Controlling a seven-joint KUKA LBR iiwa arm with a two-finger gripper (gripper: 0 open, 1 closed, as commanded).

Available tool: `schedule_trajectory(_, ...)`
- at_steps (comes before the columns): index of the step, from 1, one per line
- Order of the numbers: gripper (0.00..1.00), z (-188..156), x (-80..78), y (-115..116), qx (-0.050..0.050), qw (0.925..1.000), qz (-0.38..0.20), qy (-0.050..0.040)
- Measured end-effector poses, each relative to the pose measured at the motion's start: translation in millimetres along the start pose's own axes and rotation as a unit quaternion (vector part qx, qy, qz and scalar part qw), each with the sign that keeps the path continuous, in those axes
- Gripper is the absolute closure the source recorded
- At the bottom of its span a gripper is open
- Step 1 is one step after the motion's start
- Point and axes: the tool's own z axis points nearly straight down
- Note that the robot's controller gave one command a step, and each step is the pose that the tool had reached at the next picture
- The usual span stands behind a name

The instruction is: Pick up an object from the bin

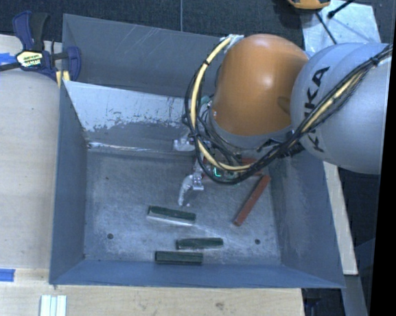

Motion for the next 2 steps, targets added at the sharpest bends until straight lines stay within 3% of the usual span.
schedule_trajectory(1, 0.0, -5, -1.4, 0, -0.001, 1.0, 0.001, -0.004)
schedule_trajectory(2, 0.0, 41, 1.8, -5, -0.002, 1.0, 0.002, -0.0076)
